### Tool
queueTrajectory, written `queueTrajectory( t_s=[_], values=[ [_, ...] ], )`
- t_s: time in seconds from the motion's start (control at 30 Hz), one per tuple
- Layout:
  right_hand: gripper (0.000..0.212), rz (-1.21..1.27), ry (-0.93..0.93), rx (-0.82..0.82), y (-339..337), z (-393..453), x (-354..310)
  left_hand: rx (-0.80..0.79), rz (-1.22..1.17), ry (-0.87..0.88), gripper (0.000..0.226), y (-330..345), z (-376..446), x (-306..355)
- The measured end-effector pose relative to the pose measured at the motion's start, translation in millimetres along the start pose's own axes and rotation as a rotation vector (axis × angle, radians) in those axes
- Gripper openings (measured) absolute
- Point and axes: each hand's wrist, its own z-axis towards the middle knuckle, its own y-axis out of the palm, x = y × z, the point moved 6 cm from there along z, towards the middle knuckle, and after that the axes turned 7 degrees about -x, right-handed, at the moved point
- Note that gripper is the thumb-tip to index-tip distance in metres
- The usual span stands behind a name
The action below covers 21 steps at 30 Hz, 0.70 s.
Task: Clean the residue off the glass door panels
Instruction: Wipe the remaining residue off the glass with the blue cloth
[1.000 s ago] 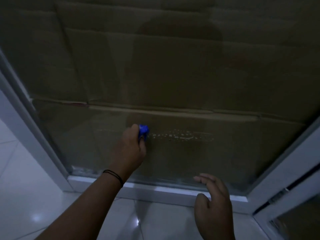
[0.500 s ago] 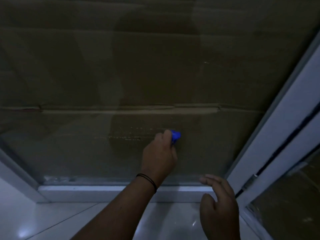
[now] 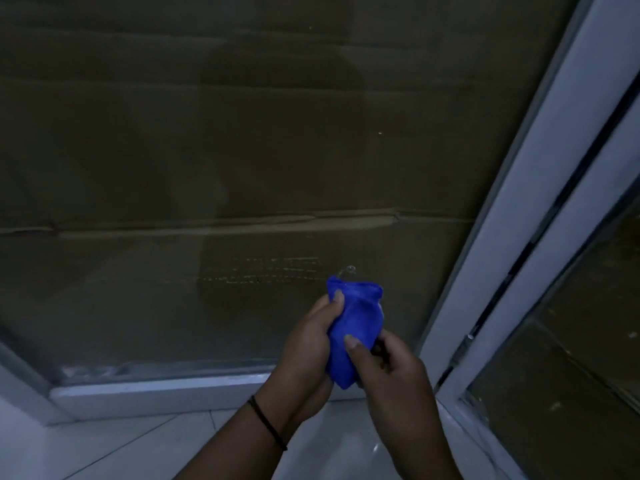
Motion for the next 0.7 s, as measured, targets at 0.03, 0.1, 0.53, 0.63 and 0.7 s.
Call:
queueTrajectory(
  t_s=[0.03, 0.1, 0.53, 0.63, 0.7],
  values=[
    [0.009, 0.009, -0.023, -0.019, 3.9, -3.8, -4.6, -0.009, -0.067, -0.013, 0.035, 1.1, -5.4, 0.9],
    [0.009, 0.022, -0.061, -0.019, 6.0, -10.3, -11.3, -0.012, -0.102, -0.016, 0.037, 0.9, -15.7, 6.1],
    [0.006, 0.249, -0.113, 0.122, 2.6, -33.8, -27.0, 0.092, 0.446, 0.162, 0.012, -2.1, -73.3, 24.2],
    [0.024, 0.189, -0.167, 0.19, 0.1, -38.7, -34.1, 0.13, 0.434, 0.204, 0.011, -10.3, -77.8, 32.3],
    [0.042, 0.167, -0.224, 0.227, -3.4, -42.2, -40.6, 0.143, 0.504, 0.235, 0.018, -12.3, -80.7, 39.1]
  ],
)
